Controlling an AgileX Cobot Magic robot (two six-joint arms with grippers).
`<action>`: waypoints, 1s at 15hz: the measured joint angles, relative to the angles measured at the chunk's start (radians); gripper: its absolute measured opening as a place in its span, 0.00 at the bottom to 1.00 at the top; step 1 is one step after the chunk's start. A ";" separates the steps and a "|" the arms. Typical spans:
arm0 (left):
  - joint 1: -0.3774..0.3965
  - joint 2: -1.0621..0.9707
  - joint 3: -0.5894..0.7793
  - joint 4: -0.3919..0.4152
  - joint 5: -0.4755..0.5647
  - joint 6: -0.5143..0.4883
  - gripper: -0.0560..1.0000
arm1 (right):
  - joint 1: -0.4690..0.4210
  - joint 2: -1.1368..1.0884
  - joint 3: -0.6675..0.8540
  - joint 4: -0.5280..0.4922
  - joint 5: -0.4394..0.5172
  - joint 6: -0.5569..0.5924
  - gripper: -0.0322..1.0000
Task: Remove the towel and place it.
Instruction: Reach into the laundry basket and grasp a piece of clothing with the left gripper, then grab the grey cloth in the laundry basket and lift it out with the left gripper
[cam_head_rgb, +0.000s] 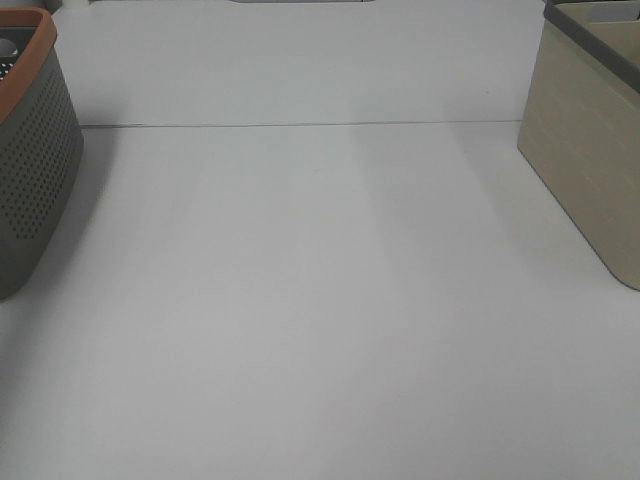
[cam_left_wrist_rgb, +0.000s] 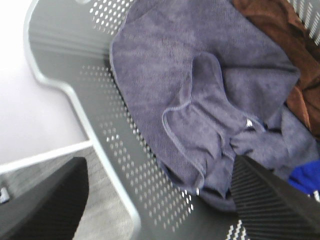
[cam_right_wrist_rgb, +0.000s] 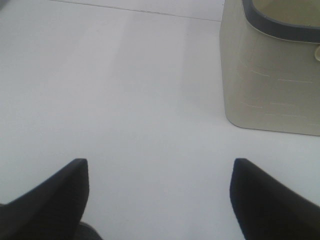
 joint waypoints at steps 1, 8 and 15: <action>0.015 0.025 0.000 -0.031 -0.033 0.039 0.75 | 0.000 0.000 0.000 0.000 0.000 0.000 0.77; 0.029 0.267 0.000 -0.053 -0.114 0.227 0.75 | 0.000 0.000 0.000 -0.005 0.000 0.026 0.77; 0.029 0.358 0.000 -0.004 -0.225 0.219 0.75 | 0.000 0.000 0.000 -0.008 0.000 0.029 0.77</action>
